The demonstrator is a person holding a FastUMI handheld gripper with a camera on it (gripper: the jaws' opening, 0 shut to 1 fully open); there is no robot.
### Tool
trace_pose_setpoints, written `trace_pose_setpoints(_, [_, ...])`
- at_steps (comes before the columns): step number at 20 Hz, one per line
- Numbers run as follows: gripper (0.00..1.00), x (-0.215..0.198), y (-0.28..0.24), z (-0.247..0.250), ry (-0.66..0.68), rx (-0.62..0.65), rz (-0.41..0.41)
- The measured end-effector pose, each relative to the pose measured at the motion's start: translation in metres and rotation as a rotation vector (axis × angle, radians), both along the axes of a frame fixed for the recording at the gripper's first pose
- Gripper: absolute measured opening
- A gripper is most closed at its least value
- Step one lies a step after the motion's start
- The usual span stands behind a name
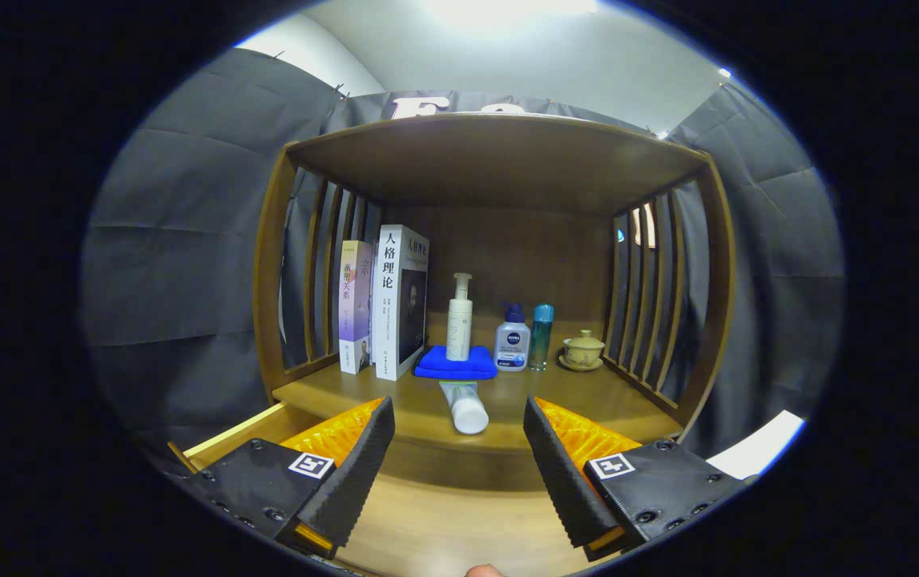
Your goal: Pull open the drawer, take out the items inside it, and place them on the countertop above the cabinet.
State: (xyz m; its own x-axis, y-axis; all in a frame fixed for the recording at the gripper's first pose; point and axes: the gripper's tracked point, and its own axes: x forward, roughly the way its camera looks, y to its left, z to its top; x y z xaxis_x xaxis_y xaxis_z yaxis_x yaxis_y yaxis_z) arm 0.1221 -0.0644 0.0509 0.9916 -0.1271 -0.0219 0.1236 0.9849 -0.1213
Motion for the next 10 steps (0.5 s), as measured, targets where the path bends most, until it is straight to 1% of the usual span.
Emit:
trace_pose_setpoints(6, [0.99,-0.044,0.025,-0.023,-0.046,-0.034,0.010])
trace_pose_setpoints(10, [1.00,-0.070,0.028,-0.041,-0.048,-0.049,0.009])
